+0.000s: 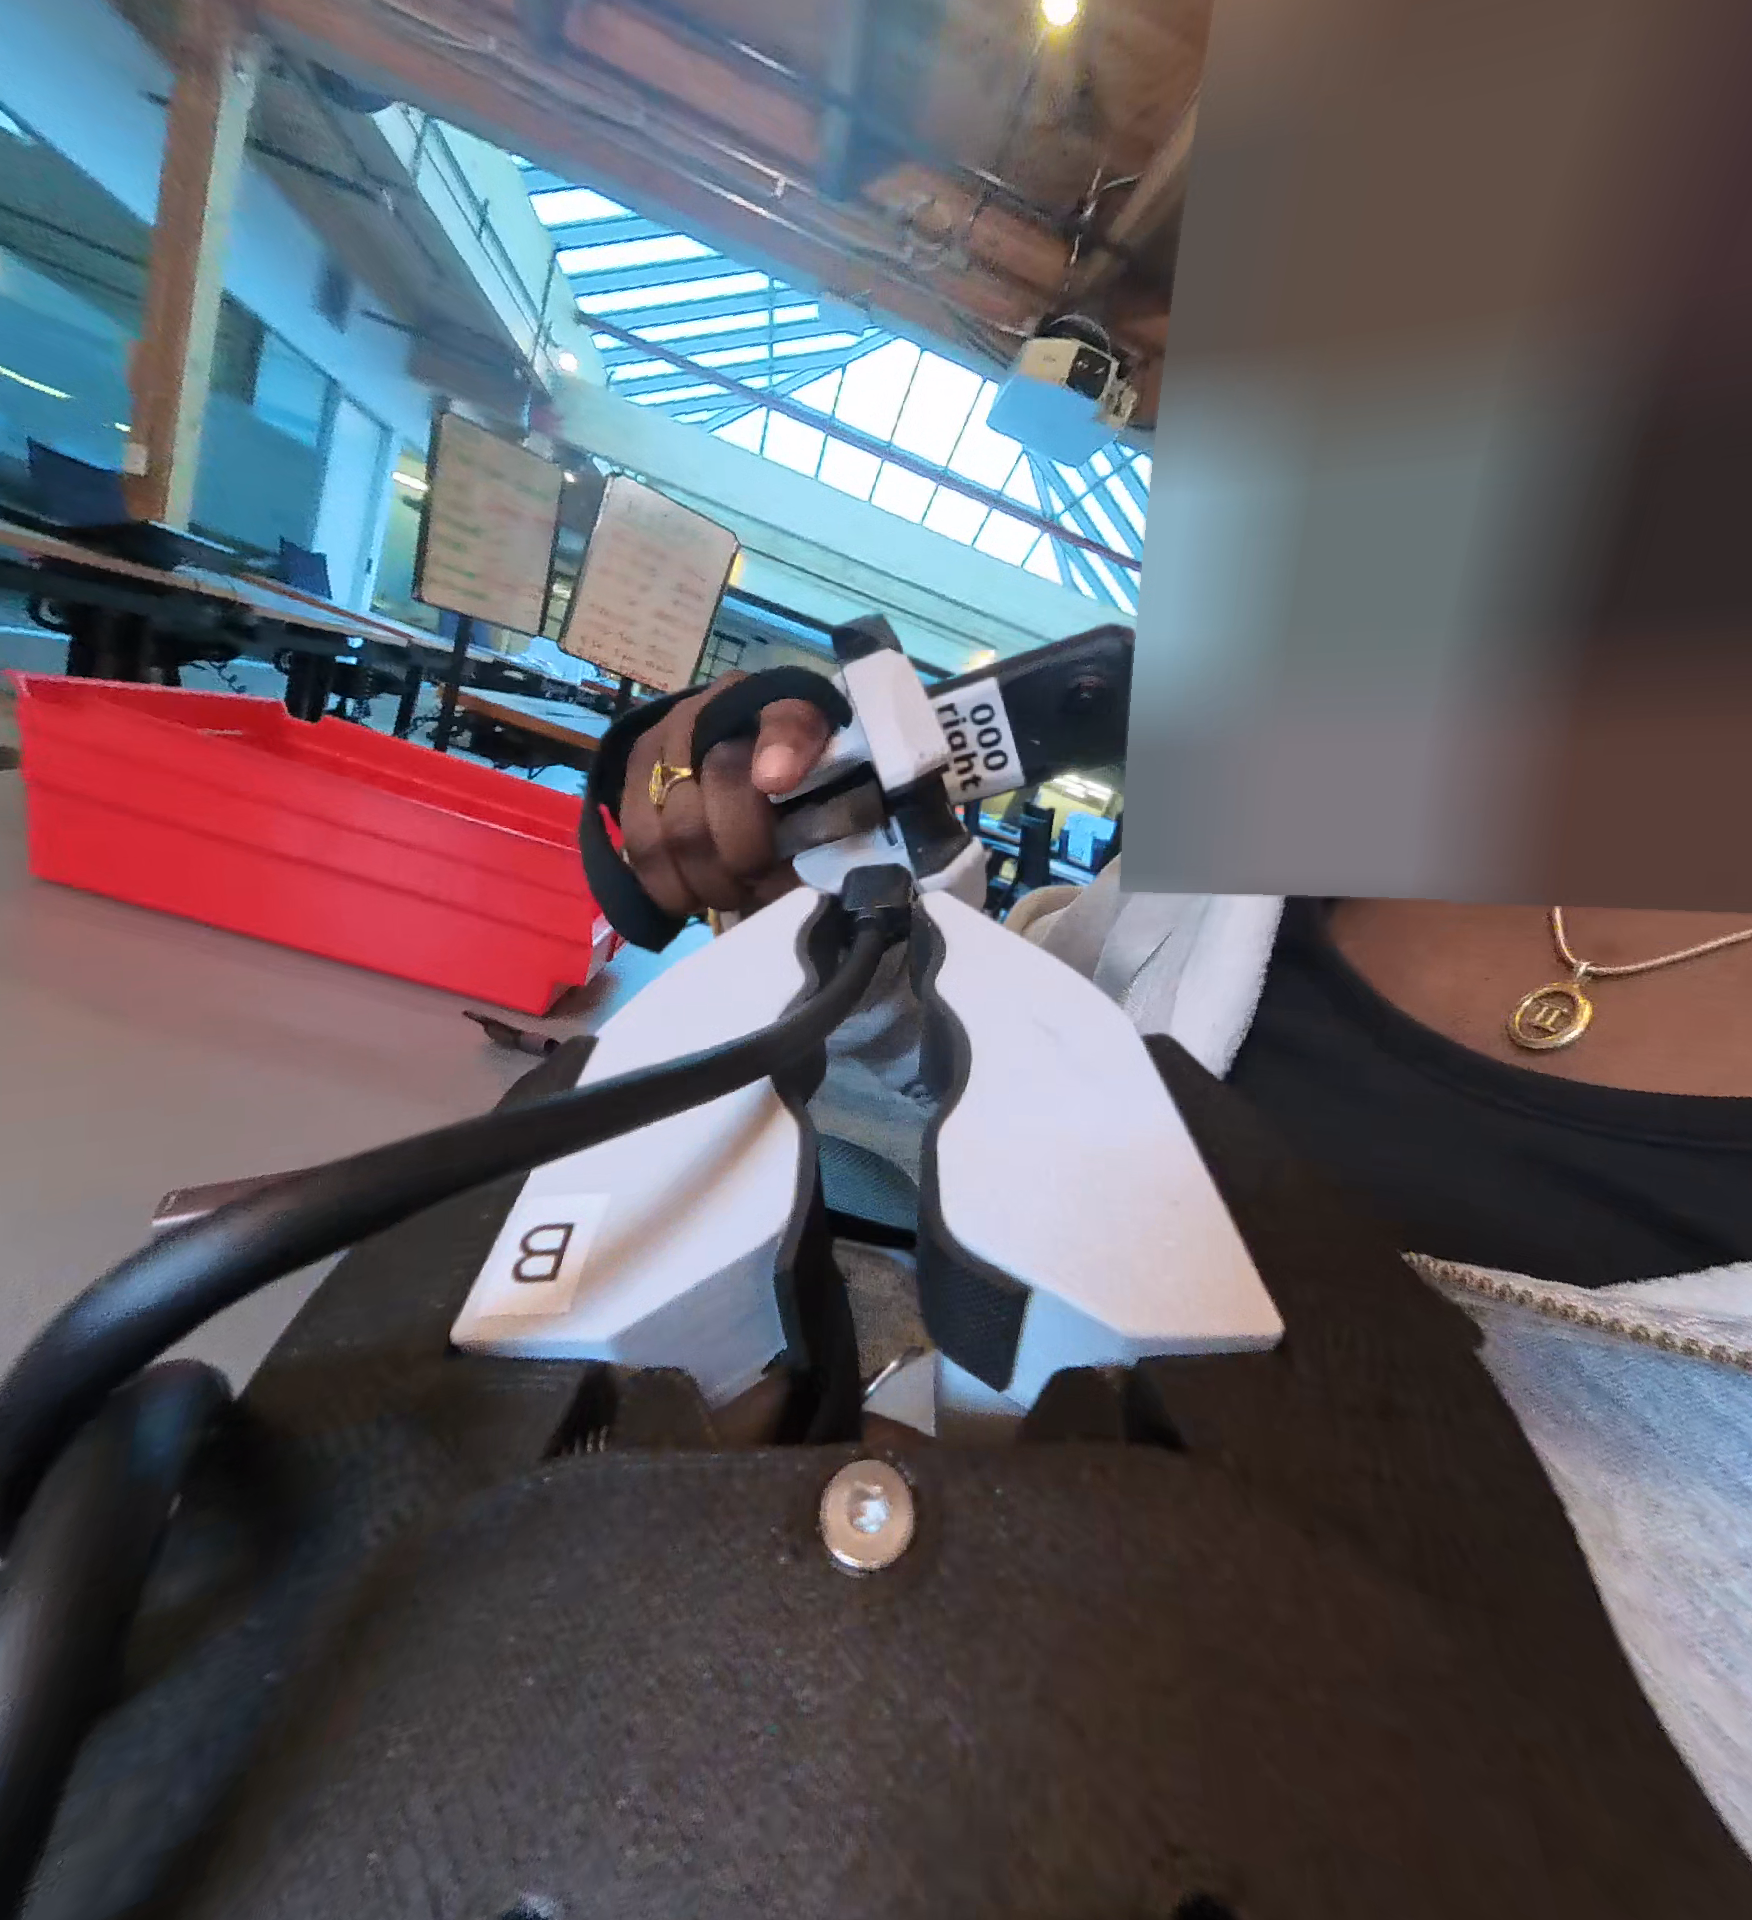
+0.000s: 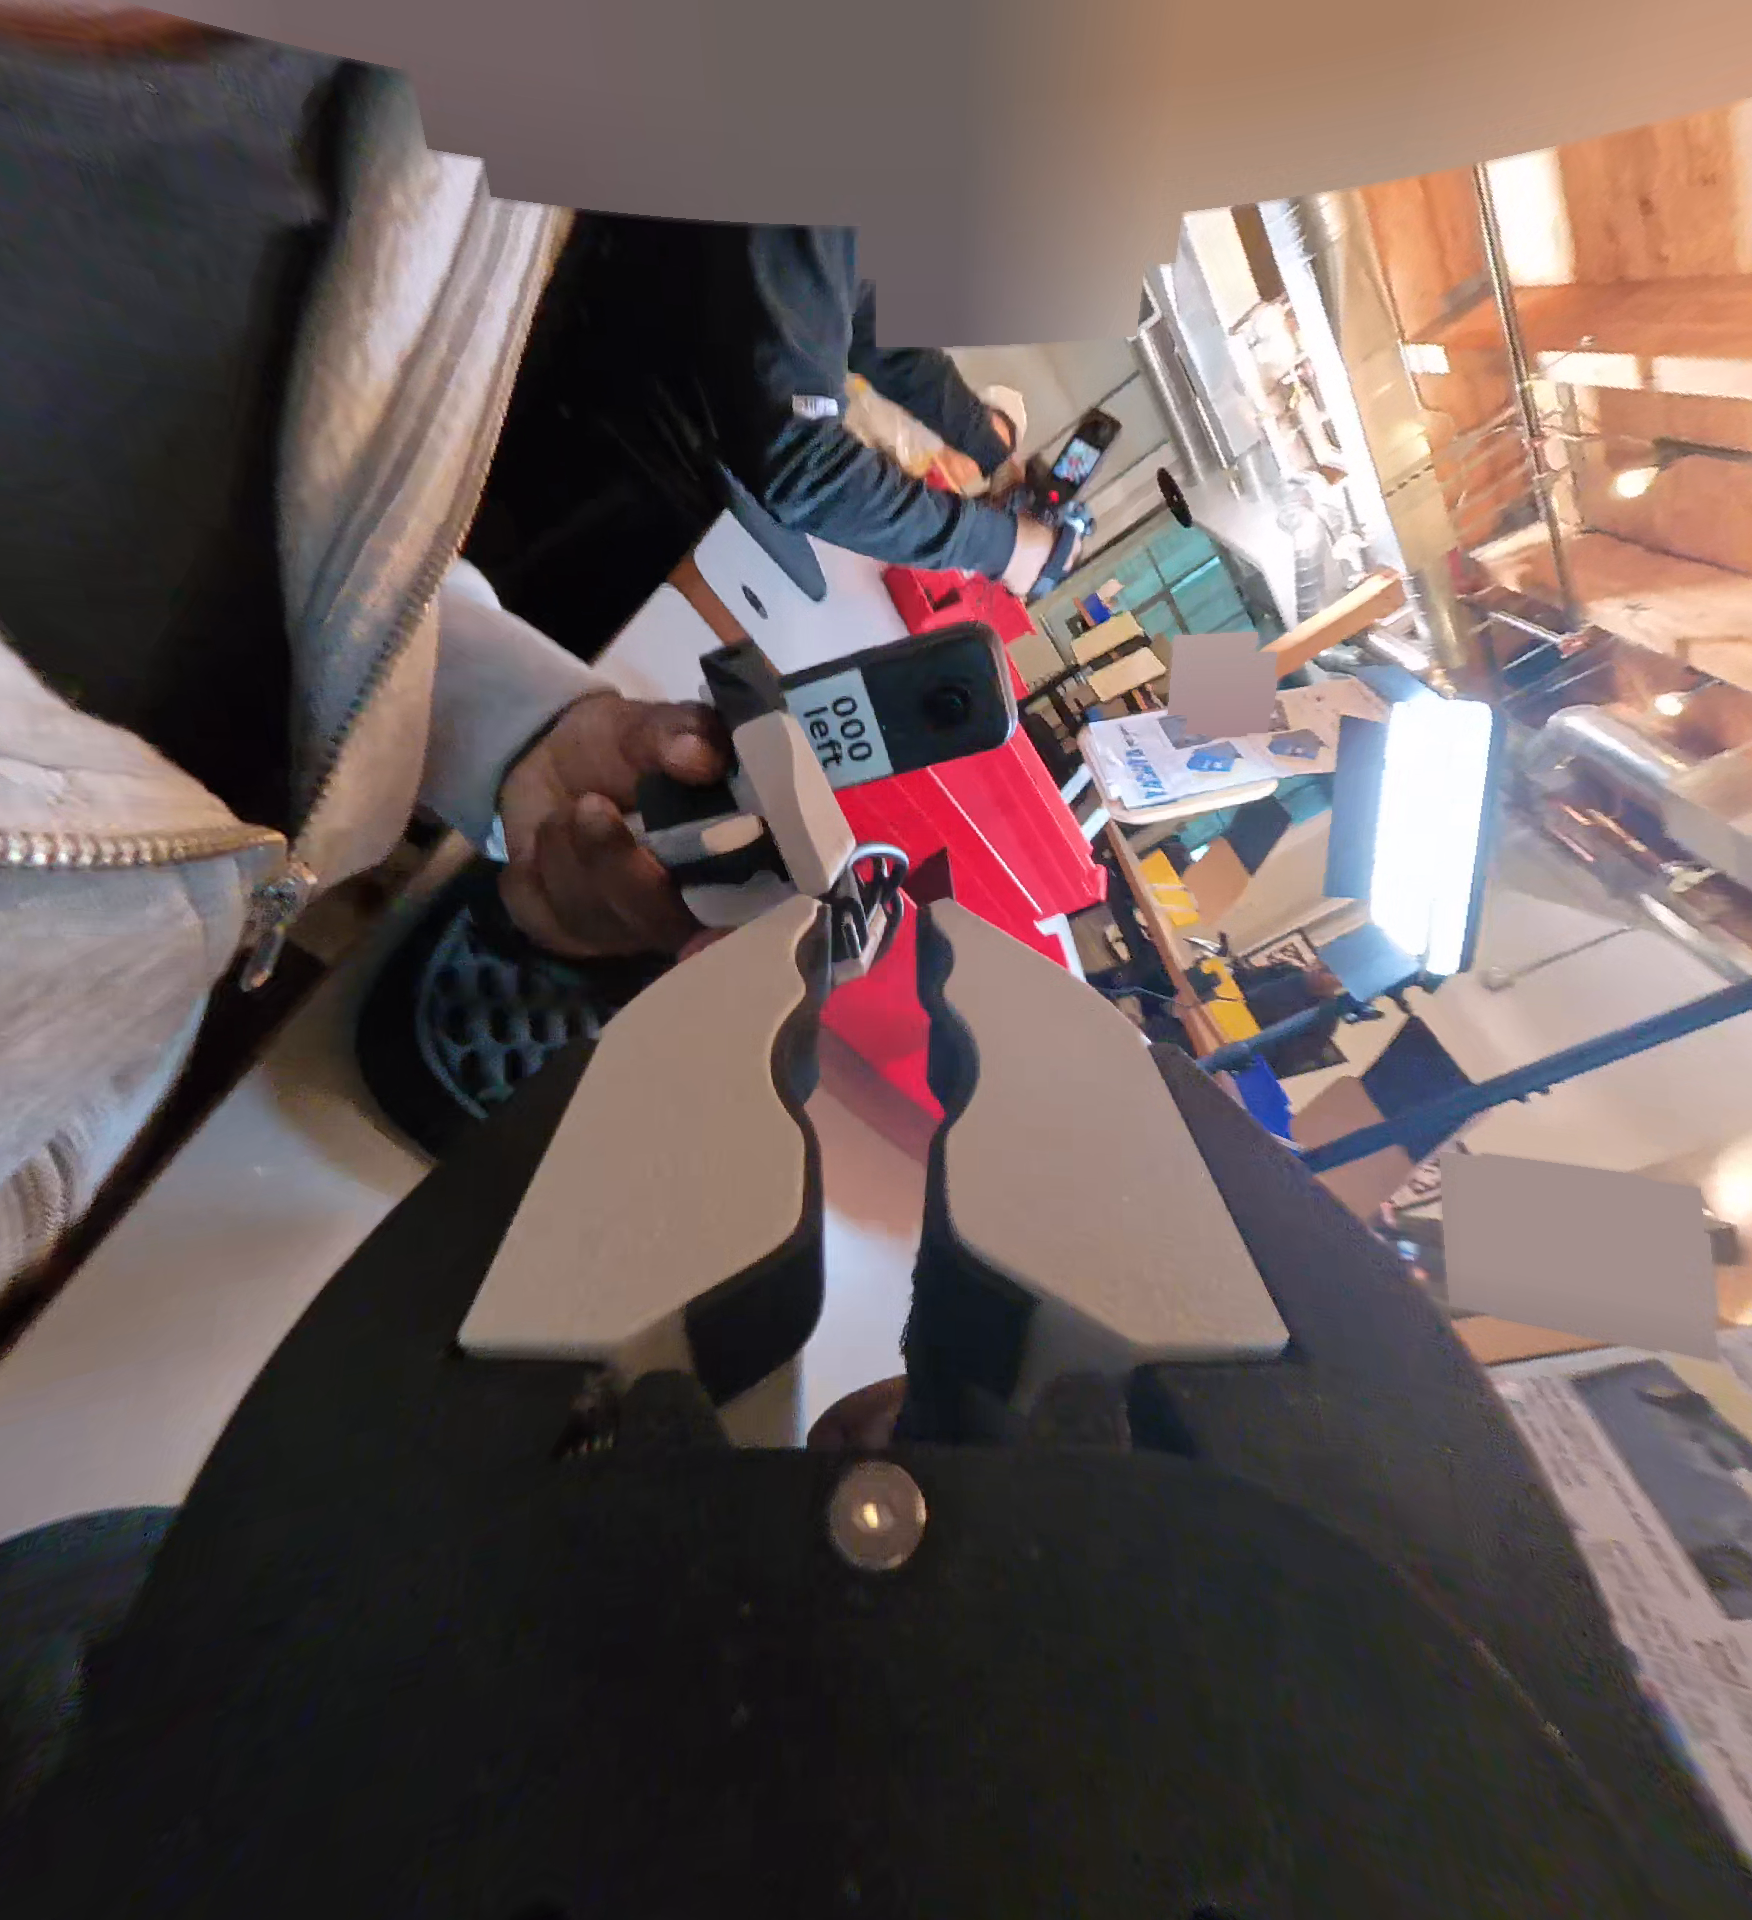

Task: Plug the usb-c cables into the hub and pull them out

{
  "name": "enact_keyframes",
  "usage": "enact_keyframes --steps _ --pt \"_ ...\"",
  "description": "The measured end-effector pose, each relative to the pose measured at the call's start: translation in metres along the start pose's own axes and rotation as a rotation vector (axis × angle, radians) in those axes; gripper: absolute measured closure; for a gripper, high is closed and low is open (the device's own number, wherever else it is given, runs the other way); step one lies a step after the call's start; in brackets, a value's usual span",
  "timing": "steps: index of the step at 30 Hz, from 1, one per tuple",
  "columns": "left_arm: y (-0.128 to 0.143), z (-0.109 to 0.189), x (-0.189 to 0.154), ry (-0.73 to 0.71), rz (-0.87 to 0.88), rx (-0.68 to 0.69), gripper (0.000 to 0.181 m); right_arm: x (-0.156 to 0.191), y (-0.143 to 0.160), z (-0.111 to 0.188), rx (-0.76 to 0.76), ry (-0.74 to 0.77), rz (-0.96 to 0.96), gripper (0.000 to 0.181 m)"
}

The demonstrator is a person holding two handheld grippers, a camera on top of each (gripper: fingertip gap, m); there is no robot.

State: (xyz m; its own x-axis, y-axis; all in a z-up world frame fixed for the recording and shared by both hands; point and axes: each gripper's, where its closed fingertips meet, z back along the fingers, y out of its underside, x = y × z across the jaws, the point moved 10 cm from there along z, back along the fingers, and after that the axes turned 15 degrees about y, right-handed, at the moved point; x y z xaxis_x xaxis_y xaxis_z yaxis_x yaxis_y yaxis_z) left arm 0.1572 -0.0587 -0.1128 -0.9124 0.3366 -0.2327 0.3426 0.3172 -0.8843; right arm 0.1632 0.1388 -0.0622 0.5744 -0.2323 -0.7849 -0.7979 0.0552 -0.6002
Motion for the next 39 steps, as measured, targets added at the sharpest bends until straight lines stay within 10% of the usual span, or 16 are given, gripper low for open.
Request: enact_keyframes --steps 23,28,33,39 --pt "0.008 -0.006 0.003 0.014 0.059 -0.001 0.169 0.001 -0.003 -0.007 0.079 -0.140 0.114 0.175" --pt "0.004 -0.006 0.003 -0.211 -0.194 0.130 0.168 -0.022 0.023 0.005 0.263 -0.042 -0.411 0.146" --pt "0.010 0.007 0.007 -0.420 -0.426 0.198 0.168 -0.031 0.105 0.044 0.913 -0.121 -1.321 0.112" --pt "0.015 0.008 0.007 -0.389 -0.446 0.197 0.168 -0.010 0.156 0.075 1.137 -0.095 -1.757 0.107"
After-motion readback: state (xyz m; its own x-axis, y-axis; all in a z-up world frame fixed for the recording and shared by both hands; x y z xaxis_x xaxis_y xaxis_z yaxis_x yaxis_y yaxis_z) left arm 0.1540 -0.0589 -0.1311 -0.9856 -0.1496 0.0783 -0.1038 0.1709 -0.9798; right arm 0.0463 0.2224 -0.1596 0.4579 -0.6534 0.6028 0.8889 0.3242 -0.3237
